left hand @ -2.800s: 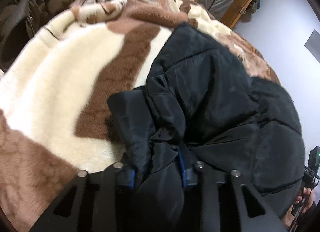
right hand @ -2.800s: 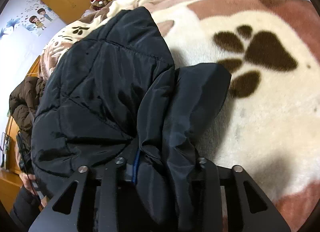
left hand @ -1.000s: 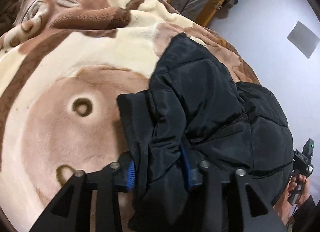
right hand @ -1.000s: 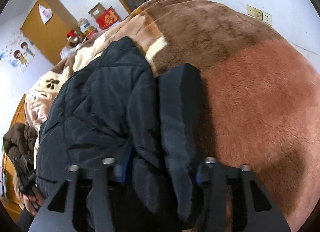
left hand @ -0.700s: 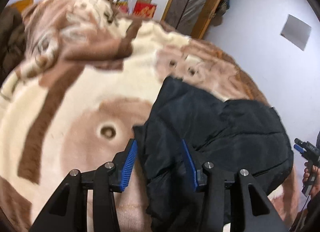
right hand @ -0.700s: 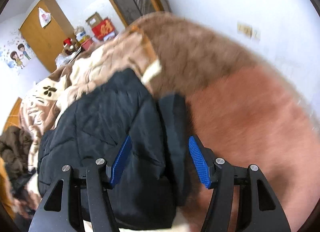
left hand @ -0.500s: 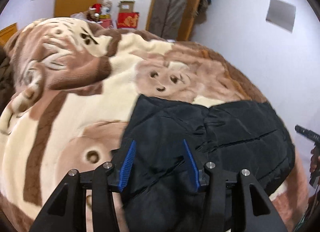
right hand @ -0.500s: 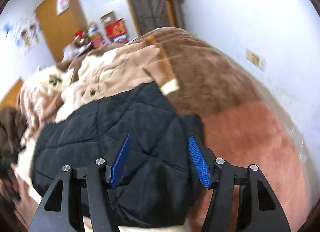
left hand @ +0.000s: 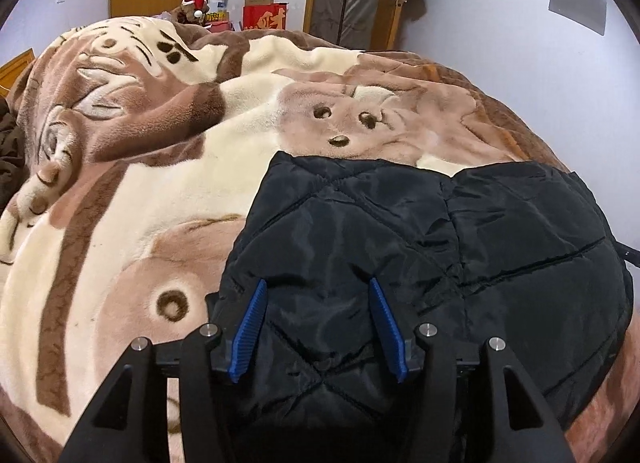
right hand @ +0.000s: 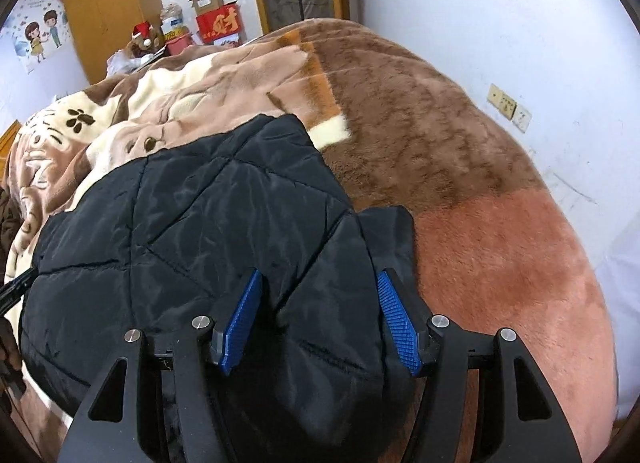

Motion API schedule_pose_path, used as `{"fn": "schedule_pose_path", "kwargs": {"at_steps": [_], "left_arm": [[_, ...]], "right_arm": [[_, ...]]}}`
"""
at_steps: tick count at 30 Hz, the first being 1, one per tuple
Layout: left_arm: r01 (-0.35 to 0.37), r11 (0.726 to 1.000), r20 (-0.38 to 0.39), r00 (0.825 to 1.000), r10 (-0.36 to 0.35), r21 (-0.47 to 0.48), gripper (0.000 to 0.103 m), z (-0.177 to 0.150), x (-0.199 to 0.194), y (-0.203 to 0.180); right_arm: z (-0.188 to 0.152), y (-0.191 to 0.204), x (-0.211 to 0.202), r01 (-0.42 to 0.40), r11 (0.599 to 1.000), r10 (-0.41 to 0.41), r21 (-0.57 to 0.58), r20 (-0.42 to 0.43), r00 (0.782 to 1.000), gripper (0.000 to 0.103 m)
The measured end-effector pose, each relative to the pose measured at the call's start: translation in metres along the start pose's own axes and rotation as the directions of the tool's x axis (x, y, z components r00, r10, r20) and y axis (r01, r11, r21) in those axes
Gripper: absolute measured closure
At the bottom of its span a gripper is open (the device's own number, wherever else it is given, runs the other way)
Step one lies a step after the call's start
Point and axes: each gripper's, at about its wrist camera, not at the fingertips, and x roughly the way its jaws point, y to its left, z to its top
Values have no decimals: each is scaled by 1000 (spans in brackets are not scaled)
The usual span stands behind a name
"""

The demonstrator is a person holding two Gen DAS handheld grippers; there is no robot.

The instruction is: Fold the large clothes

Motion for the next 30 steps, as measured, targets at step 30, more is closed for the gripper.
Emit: {"fn": "schedule_pose_path", "kwargs": {"at_steps": [30], "left_arm": [[60, 995, -42, 997, -57, 78, 40, -67, -85, -83]], "right_arm": [[-74, 102, -78, -52, 988, 55, -144, 22, 998, 42]]}}
